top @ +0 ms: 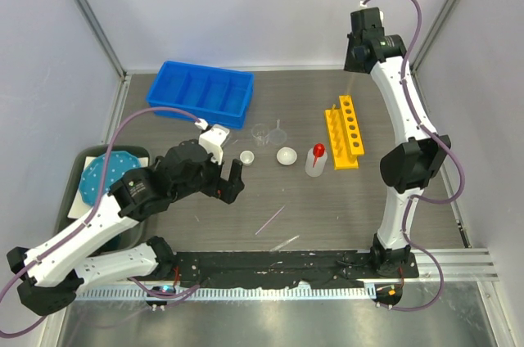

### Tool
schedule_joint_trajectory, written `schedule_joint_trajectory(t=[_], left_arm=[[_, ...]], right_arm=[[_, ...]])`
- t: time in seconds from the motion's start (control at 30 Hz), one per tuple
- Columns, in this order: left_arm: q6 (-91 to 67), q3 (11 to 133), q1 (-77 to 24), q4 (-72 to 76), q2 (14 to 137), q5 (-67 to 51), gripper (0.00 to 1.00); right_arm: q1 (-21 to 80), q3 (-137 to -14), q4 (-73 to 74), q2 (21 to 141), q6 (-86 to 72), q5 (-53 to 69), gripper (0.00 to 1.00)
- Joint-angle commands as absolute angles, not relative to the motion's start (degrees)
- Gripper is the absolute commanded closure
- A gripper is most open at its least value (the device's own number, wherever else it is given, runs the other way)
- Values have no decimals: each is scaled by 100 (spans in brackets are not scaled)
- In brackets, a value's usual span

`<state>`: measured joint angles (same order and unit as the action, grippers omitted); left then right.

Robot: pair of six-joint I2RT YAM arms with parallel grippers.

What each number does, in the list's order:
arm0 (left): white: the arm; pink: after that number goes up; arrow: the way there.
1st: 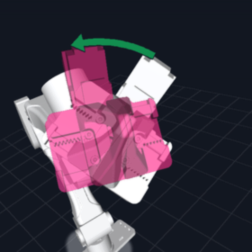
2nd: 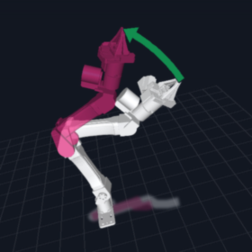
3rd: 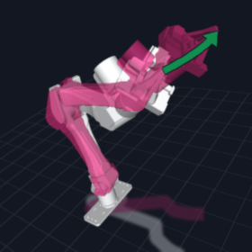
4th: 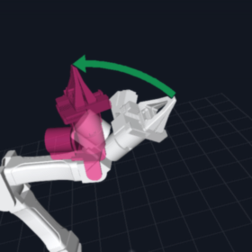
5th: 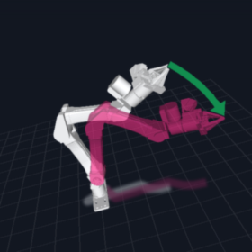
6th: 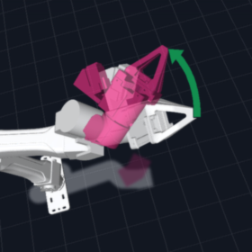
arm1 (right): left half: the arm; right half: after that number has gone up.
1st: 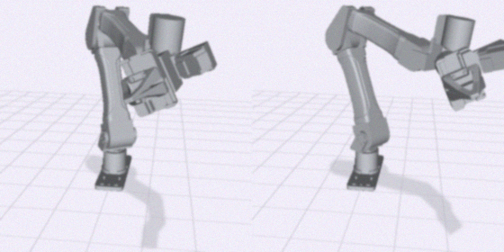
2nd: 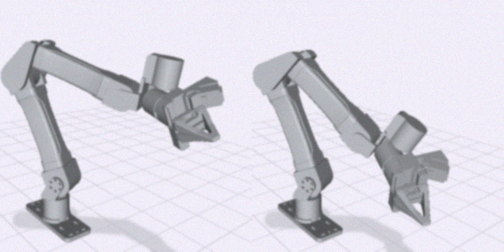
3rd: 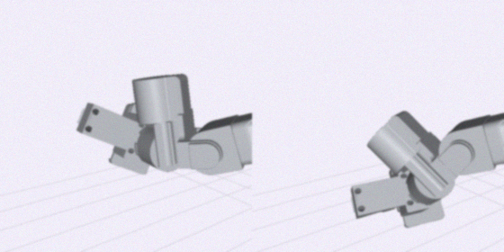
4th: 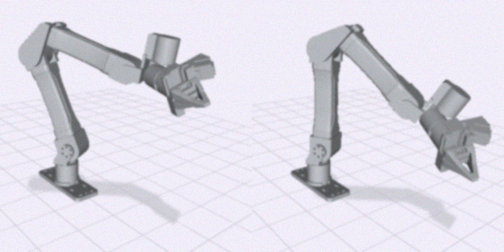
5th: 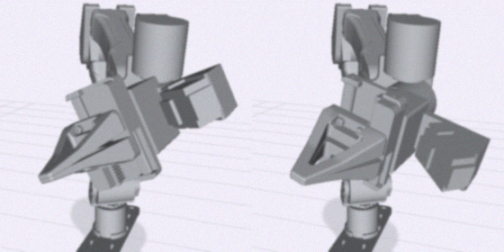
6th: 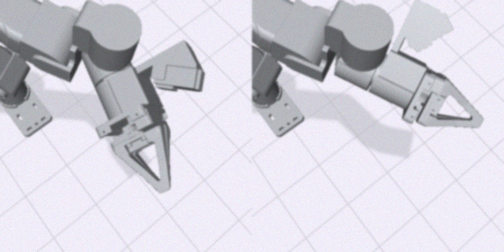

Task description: Organize the chemistry lab equipment

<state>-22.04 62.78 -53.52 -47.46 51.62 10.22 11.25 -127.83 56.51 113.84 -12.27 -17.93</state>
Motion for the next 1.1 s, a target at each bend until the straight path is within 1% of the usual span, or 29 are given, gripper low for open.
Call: schedule_joint_trajectory(t=[0.0,0.63,1.07], left_arm=[[-2109,6258,-5361,-4684,5098,958,0],[-2074,6188,-5361,-4693,5098,1020,0],[-2004,6170,-5353,-4693,5177,1020,0]], right_arm=[[1055,-12876,5651,11197,-1143,-1881,95],[1002,-12305,5414,11294,-1248,-1556,95],[1002,-11584,5063,11338,-1301,-1512,95]])
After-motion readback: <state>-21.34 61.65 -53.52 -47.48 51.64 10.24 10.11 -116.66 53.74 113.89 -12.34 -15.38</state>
